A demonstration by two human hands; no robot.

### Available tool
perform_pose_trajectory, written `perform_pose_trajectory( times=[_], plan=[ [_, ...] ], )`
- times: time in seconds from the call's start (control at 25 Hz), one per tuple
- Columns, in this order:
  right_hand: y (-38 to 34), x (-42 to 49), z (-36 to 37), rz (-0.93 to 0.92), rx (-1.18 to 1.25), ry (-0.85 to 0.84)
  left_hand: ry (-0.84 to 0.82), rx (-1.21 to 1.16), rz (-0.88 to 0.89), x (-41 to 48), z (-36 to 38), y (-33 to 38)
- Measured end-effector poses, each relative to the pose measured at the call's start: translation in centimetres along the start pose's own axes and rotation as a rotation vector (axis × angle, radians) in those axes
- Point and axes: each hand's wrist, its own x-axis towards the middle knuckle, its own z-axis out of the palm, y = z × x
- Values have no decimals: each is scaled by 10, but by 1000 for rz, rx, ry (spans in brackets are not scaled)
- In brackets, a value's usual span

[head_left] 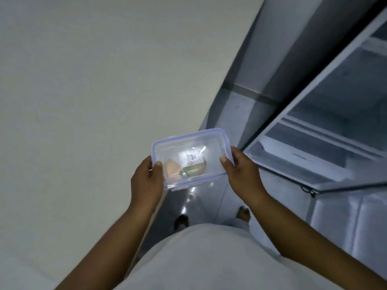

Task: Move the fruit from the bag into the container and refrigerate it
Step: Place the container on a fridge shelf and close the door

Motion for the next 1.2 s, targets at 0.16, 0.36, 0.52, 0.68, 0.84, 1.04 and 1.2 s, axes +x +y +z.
perform_pose_trajectory(
  times=[0.16,0.36,0.52,0.68,0.84,1.04,1.2],
  plan=[
    [73,-13,-97,158,8,168,-274,31,111,-12,117,27],
    [163,-12,-202,360,117,368,-528,49,61,-18,277,55],
    [238,13,-258,495,266,500,-692,95,43,-9,391,72],
    [307,62,-297,466,324,605,-738,82,37,17,490,74],
    [375,135,-334,429,238,610,-720,63,20,56,581,71],
    [429,234,-375,376,157,583,-715,-5,100,110,676,83],
    [447,295,-401,357,177,557,-672,-9,58,149,726,104]
  ],
)
